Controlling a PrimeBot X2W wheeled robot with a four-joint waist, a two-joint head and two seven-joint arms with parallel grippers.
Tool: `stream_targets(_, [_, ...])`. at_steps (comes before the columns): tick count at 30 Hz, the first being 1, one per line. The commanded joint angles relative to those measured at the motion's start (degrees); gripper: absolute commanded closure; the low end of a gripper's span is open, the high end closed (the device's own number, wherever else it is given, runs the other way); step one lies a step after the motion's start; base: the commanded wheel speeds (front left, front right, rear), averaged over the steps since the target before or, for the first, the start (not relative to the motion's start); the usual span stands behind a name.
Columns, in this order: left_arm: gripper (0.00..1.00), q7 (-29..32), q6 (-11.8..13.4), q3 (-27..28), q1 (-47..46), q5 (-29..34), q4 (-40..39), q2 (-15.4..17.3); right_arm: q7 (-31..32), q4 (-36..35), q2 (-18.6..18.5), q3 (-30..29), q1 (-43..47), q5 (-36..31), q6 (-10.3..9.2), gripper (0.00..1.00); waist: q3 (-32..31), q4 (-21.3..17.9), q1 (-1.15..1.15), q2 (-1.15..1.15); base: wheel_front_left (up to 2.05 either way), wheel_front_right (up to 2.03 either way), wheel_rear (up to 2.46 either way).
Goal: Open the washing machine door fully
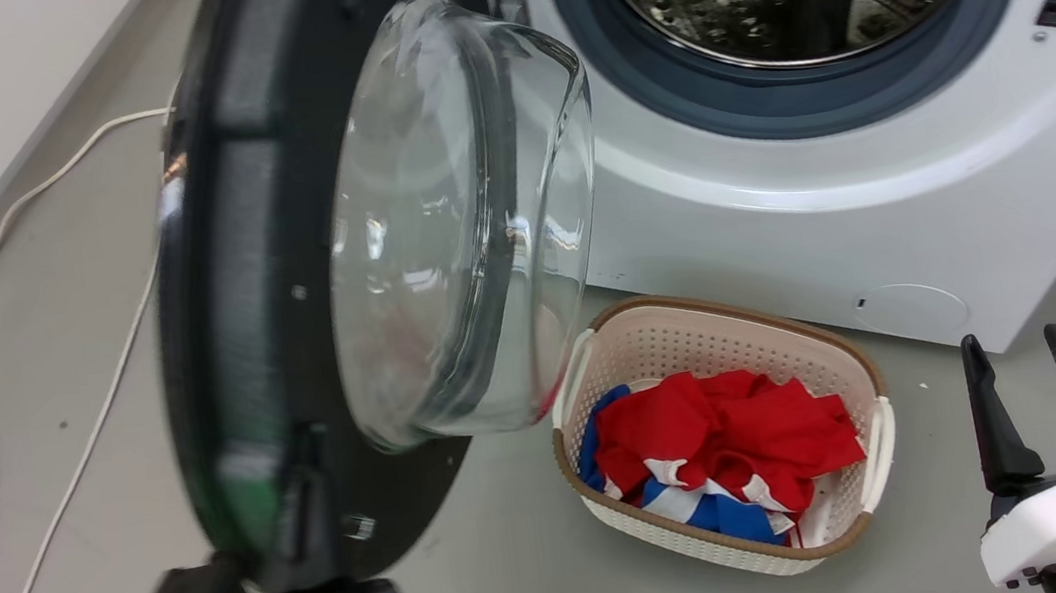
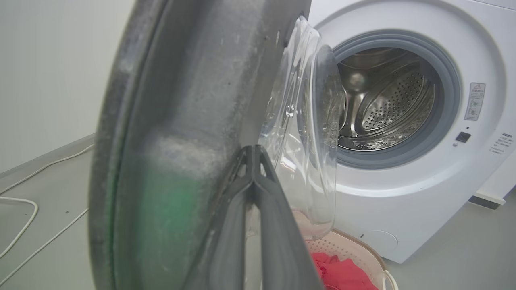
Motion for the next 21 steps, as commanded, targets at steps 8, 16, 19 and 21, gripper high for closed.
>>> stream_targets(8, [1.00,-3.23,0.20,9.19,-0.88,-3.47,2.33,4.45,1.03,-1.06,0.04,-0.42,-0.22,0.01,-0.01,0.00,0.96,1.96,0.00,0.00,0.00,0.00,0.00])
stream_targets(16, [1.00,-4.77,-3.03,15.40,-6.01,-8.09,8.27,8.12,2.04,-2.42,0.04,-0.08,-2.02,-0.59,-0.01,0.00,4.27,0.63,0.00,0.00,0.00,0.00,0.00])
stream_targets(19, [1.00,-5.75,-4.87,17.57,-8.14,-10.21,11.07,8.95,2.42,-2.83,0.04,-0.16,-2.46,-0.71,-0.01,0.00,5.71,-0.14,0.00,0.00,0.00,0.00,0.00])
stream_targets(21, [1.00,-6.26,-6.08,19.15,-9.76,-11.55,13.33,9.97,2.83,-2.78,0.04,-0.40,-2.74,-0.44,-0.01,0.00,6.55,-0.36,0.00,0.00,0.00,0.00,0.00])
